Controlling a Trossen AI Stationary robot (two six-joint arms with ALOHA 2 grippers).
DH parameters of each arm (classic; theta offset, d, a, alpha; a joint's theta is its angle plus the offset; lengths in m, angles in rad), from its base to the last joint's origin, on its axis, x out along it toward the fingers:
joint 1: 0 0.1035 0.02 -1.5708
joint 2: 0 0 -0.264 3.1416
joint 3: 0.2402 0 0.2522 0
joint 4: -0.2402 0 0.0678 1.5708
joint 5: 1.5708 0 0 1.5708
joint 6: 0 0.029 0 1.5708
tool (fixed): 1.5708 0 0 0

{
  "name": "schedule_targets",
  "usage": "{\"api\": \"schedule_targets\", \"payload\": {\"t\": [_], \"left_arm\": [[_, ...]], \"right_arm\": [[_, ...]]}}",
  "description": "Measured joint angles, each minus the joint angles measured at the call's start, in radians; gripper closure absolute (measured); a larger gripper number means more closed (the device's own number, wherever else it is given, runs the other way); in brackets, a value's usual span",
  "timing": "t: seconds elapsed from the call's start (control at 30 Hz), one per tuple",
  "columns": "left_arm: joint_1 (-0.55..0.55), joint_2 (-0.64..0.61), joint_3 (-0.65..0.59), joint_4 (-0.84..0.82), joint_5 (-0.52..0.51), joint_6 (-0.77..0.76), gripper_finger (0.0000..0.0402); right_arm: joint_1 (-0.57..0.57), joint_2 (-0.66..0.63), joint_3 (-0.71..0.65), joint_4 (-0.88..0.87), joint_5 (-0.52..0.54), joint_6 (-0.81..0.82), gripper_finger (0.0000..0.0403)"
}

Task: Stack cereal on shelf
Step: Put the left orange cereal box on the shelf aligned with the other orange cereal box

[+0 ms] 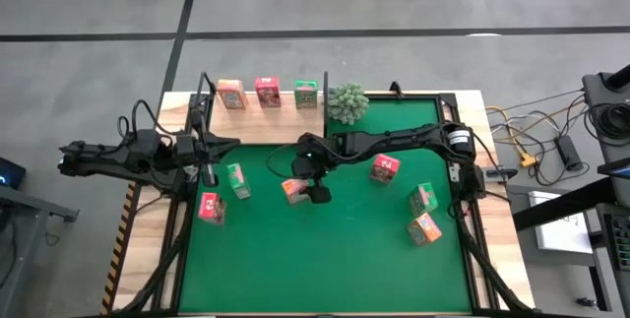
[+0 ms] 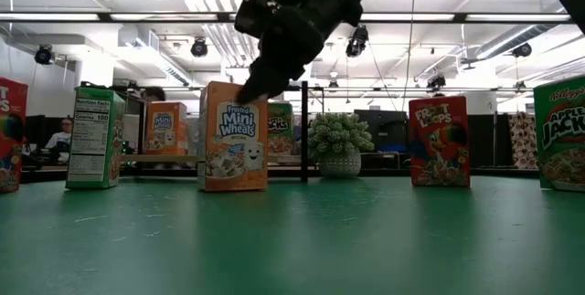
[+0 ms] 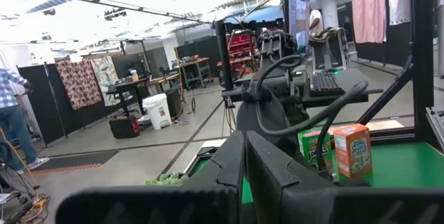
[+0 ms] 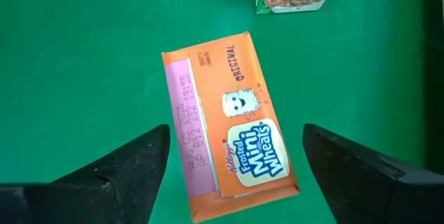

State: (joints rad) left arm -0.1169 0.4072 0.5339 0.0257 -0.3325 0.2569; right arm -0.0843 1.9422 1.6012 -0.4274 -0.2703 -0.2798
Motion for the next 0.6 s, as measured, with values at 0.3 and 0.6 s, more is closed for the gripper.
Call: {"api": "schedule_targets", "payload": {"t": [0.3, 0.6], "left_arm": [[0.000, 0.000, 0.000, -0.001, 0.000, 0.000, 0.0401], [0.000, 0.000, -0.001, -0.003, 0.000, 0.000, 0.0401]], "right_arm": [[0.008, 0.000, 0.000, -0.001, -0.002, 0.008, 0.0140], [0.010, 0.000, 0.000, -0.001, -0.001, 0.019, 0.0195]]}}
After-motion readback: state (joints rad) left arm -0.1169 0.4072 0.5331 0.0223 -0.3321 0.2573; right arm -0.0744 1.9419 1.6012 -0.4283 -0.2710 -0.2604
